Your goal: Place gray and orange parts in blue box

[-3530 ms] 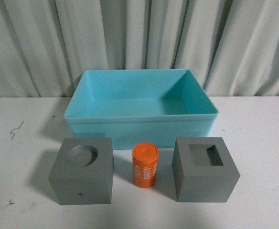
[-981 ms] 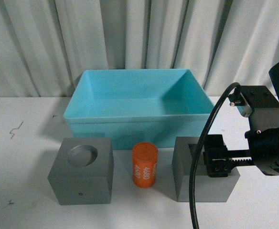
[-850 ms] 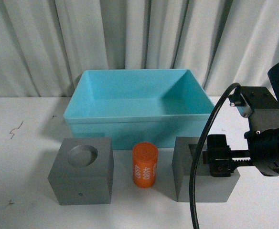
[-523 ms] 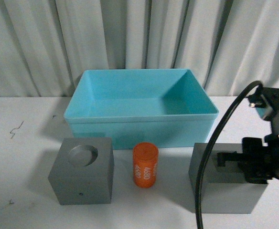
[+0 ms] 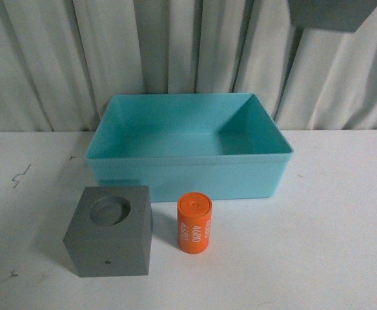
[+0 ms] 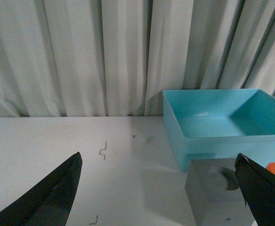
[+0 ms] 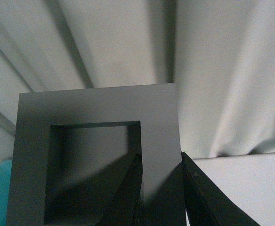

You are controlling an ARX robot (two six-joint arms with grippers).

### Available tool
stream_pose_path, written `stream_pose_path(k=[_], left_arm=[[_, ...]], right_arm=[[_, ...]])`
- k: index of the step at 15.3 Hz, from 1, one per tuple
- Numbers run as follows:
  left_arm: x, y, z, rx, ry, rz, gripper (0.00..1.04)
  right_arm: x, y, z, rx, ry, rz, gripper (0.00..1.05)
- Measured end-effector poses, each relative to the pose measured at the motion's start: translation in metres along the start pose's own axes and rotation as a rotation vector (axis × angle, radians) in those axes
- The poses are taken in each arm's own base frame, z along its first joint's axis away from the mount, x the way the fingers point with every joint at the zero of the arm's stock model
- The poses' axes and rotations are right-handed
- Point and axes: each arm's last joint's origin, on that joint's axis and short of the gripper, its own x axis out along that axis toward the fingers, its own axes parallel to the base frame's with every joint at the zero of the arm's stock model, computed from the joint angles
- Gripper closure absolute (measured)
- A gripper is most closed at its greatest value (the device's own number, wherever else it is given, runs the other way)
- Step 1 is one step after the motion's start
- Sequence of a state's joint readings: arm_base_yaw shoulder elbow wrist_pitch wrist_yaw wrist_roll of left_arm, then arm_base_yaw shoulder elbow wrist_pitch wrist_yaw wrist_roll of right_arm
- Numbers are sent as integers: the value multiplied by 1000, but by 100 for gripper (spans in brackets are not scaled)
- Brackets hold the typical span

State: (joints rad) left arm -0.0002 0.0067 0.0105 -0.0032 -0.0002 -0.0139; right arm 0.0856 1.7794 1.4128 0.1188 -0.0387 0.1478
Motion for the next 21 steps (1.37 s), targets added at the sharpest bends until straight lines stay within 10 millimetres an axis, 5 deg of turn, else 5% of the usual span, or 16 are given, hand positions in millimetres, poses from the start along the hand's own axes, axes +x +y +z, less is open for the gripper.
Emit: stream_pose_path(k=[3, 5, 8, 12, 17, 19, 21], left_arm=[[0, 0, 0, 0, 0, 0, 7], [0, 0, 0, 0, 0, 0, 7], [0, 0, 0, 0, 0, 0, 7], [0, 0, 0, 0, 0, 0, 7], [0, 0, 0, 0, 0, 0, 7], [0, 0, 0, 0, 0, 0, 7], [0, 0, 0, 0, 0, 0, 7]], right_arm=[[78, 28, -37, -7, 173, 62, 86], [107, 54, -53, -7, 231, 110, 86], [128, 72, -84, 10, 320, 81, 86], [152, 57, -144, 14, 476, -52, 86], [155, 59, -134, 16, 465, -101, 86], [155, 58, -136, 18, 474, -114, 66], [155, 57, -117, 39, 355, -109, 19]])
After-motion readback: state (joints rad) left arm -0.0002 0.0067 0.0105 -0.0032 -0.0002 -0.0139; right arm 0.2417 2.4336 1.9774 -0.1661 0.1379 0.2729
